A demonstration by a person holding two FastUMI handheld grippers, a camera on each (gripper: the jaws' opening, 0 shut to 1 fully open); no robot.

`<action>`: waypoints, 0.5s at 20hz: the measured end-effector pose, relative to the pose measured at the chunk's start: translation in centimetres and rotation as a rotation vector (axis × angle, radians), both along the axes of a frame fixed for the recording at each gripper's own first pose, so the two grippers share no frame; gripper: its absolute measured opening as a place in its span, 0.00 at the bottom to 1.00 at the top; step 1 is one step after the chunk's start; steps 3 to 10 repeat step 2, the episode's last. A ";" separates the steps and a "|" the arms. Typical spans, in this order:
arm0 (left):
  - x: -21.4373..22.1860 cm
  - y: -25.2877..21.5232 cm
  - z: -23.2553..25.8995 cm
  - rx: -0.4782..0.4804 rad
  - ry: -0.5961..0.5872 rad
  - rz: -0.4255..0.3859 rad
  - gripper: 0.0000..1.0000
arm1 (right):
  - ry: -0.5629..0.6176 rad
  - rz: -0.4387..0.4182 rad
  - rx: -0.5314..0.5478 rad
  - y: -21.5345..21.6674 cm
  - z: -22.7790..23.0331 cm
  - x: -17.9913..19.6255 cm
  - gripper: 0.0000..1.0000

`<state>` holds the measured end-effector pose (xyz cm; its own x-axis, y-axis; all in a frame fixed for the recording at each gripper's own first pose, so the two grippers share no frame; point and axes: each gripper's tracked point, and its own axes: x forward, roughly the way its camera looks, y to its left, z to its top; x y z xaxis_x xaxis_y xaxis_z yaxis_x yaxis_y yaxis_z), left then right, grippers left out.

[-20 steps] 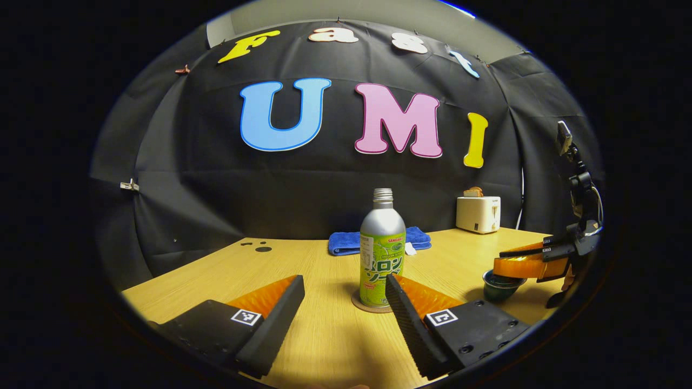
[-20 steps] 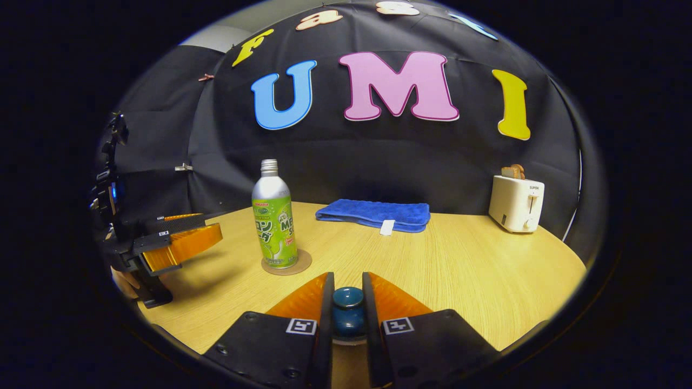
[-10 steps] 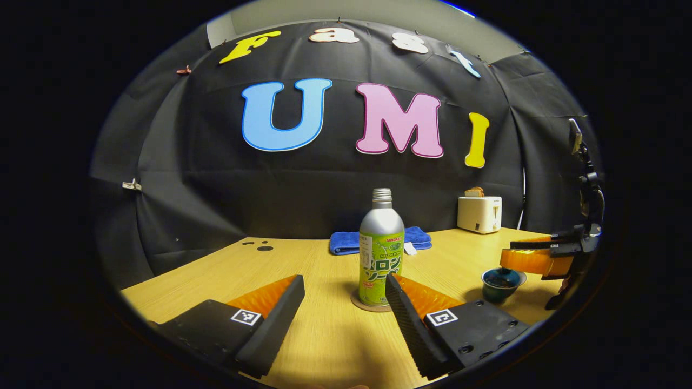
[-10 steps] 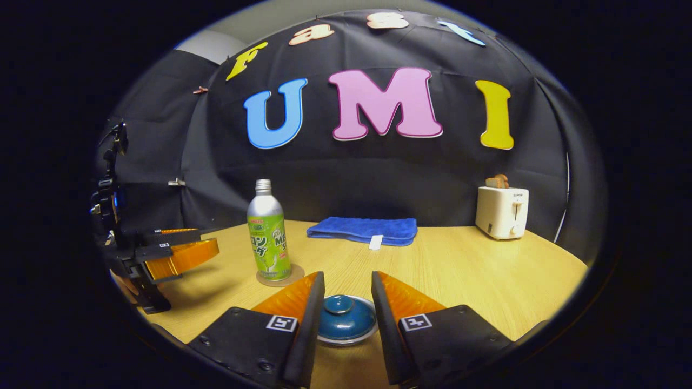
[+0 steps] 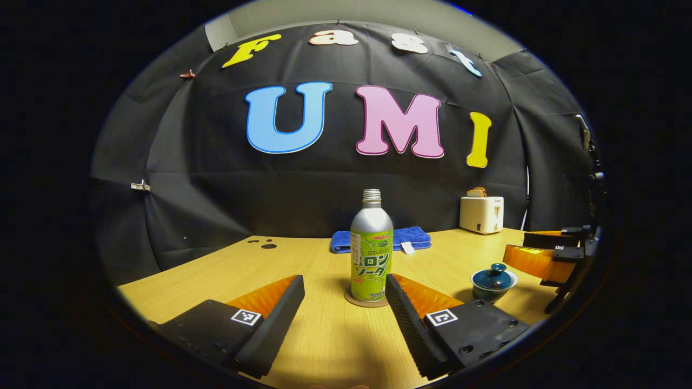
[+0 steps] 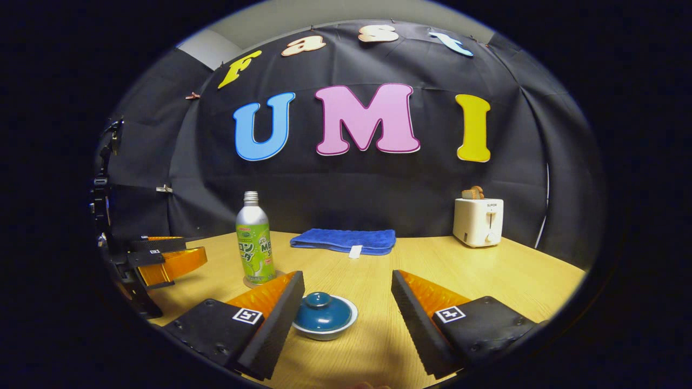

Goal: Open the teacup lid with one hand, grasp the water bottle and pour water into the teacup with the other hand; after pouring, place the water bottle on the coaster and then close the teacup lid.

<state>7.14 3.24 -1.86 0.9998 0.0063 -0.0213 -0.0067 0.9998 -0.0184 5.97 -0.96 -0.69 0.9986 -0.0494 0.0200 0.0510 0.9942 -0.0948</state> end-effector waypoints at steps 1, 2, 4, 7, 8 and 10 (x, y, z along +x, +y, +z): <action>-0.3 -0.2 0.0 0.000 0.001 0.006 0.95 | -0.001 -0.008 0.000 -0.2 0.0 -0.2 0.99; -0.5 -0.4 0.0 0.000 0.001 0.012 0.95 | -0.002 -0.011 0.000 -0.4 0.0 -0.3 0.99; -0.5 -0.4 0.0 0.000 0.001 0.012 0.95 | -0.002 -0.011 0.000 -0.4 0.0 -0.3 0.99; -0.5 -0.4 0.0 0.000 0.001 0.012 0.95 | -0.002 -0.011 0.000 -0.4 0.0 -0.3 0.99; -0.5 -0.4 0.0 0.000 0.001 0.012 0.95 | -0.002 -0.011 0.000 -0.4 0.0 -0.3 0.99; -0.5 -0.4 0.0 0.000 0.001 0.012 0.95 | -0.002 -0.011 0.000 -0.4 0.0 -0.3 0.99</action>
